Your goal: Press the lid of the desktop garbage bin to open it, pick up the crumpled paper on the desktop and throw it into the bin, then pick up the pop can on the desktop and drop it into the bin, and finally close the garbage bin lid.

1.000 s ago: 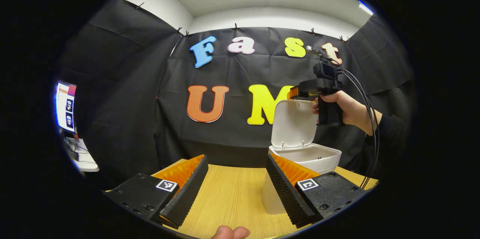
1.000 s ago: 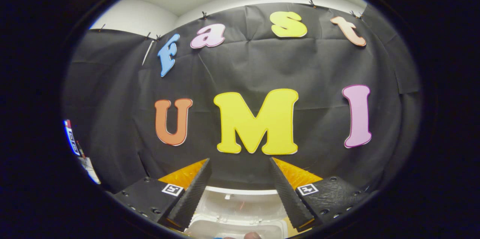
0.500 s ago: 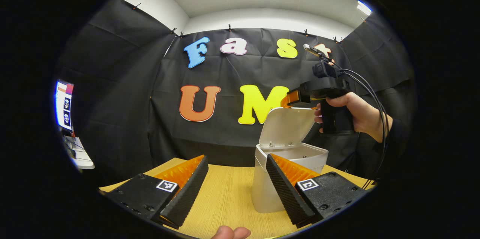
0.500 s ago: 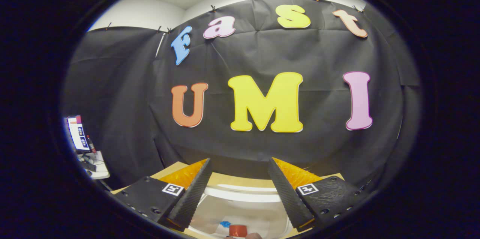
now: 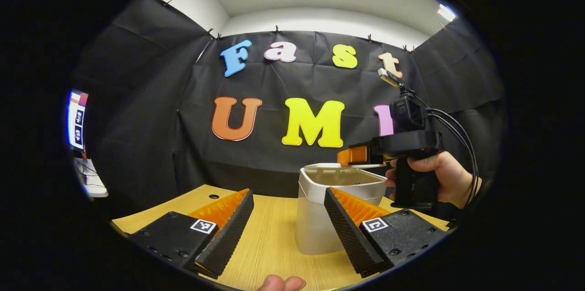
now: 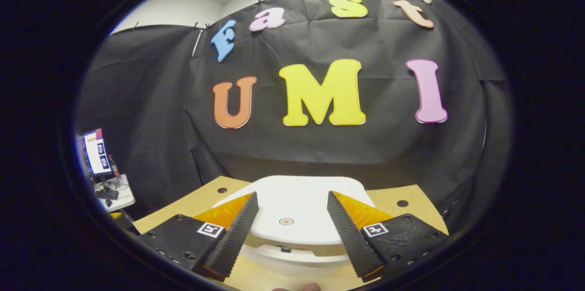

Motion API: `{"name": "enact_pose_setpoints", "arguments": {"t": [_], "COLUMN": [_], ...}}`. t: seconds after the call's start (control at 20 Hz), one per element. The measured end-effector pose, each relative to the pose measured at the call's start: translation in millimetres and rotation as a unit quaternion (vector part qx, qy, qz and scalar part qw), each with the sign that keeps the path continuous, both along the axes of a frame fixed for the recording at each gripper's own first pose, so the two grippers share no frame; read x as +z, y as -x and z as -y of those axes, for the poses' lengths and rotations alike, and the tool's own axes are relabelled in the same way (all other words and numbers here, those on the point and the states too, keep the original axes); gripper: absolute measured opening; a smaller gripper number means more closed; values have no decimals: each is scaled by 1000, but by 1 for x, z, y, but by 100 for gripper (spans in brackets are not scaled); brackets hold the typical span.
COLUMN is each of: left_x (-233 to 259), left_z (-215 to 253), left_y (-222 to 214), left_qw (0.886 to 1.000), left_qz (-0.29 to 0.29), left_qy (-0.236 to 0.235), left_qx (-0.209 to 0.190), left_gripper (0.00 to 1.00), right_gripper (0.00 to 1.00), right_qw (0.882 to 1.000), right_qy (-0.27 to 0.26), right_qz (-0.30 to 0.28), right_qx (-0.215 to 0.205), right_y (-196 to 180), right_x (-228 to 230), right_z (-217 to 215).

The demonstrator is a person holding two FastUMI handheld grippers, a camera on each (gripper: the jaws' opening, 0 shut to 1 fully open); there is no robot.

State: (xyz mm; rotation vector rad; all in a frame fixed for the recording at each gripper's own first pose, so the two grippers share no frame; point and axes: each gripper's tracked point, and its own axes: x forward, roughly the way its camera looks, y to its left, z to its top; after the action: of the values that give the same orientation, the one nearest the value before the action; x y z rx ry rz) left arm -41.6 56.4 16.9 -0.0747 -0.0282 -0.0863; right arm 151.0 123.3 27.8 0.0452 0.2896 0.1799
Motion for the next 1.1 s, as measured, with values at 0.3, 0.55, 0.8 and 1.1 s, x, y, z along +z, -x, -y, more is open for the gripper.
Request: {"name": "enact_pose_setpoints", "arguments": {"t": [0.3,0.55,0.8,1.1], "left_x": [-3,-7,-8,-15], "left_z": [-8,-1,3,3], "left_y": [3,0,-1,-5], "left_qw": [1000,1000,1000,1000], "left_qz": [-2,-9,-9,-17], "left_qy": [7,10,7,8], "left_qx": [10,5,1,2], "left_gripper": [99,100,100,100], "right_gripper": [95,95,94,93], "right_qw": [1000,1000,1000,1000], "right_qy": [1,1,12,13], "right_qz": [22,10,7,9], "right_qx": [-8,-7,-11,-9], "right_y": [12,14,15,16], "right_x": [-10,-19,-23,-23], "right_z": [4,4,5,4]}}
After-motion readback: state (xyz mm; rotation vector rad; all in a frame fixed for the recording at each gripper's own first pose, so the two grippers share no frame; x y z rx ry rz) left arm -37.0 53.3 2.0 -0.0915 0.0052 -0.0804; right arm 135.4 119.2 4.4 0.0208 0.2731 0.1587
